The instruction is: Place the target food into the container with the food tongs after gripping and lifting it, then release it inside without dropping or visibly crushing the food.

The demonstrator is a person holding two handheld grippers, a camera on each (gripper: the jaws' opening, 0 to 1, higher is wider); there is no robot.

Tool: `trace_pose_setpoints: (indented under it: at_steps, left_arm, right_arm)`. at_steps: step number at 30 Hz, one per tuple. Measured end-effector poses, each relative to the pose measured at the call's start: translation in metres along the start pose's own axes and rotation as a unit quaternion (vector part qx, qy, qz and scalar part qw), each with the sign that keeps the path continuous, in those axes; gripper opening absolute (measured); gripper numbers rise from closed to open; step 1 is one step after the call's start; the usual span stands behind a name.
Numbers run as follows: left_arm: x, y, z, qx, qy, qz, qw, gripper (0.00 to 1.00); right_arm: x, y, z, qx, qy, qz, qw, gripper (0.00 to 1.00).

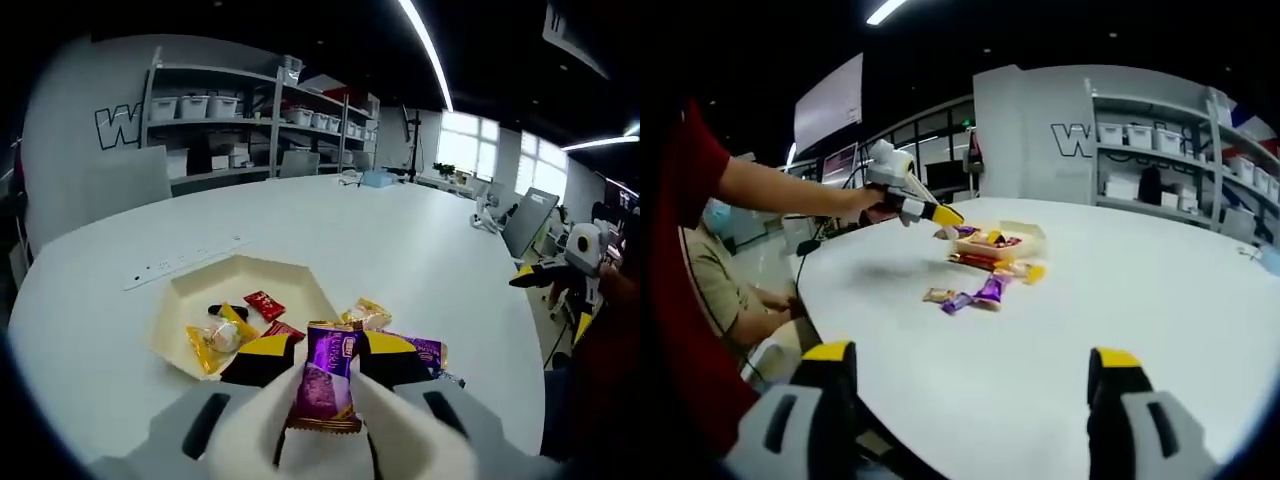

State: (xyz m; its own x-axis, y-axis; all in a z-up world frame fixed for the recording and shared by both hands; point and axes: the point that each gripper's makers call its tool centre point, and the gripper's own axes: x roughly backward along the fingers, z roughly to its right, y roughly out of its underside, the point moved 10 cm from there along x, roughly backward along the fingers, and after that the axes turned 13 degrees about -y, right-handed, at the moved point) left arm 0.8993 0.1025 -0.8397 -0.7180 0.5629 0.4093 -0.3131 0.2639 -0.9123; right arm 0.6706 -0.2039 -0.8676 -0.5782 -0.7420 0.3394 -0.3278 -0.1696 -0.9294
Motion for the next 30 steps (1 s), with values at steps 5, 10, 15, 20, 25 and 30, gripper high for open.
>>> trace_pose_setpoints:
  at_steps: [5,10,15,20,25,30]
  left_arm:
    - [-0.006,-0.003,0.000,-0.002,-0.002,-0.004,1.0000,0.24]
    - [-0.010,-0.008,0.000,-0.012,-0.006,0.001,0.9999,0.24]
    - [-0.018,-0.011,-0.002,-0.017,-0.009,0.002,0.9998,0.24]
    - [-0.028,-0.015,-0.007,-0.030,-0.011,0.006,0.9995,0.27]
    - [-0.030,-0.019,-0.008,-0.044,-0.018,0.025,0.9986,0.28]
    - [-0.025,-0.017,-0.011,-0.052,-0.023,0.020,0.9982,0.29]
  right_arm:
    - [0.000,0.001,0.002,-0.002,0.002,-0.003,1.0000,0.95]
    - [0.001,0.002,0.004,-0.006,0.004,-0.003,1.0000,0.94]
    - [0.001,0.004,0.007,-0.008,0.006,-0.008,0.9999,0.93]
    - [0.002,0.005,0.010,-0.013,0.009,-0.007,0.9999,0.93]
    - [0.003,0.003,0.012,-0.014,0.011,-0.004,0.9998,0.93]
    - [0.002,0.003,0.011,-0.011,0.009,-0.006,0.9999,0.93]
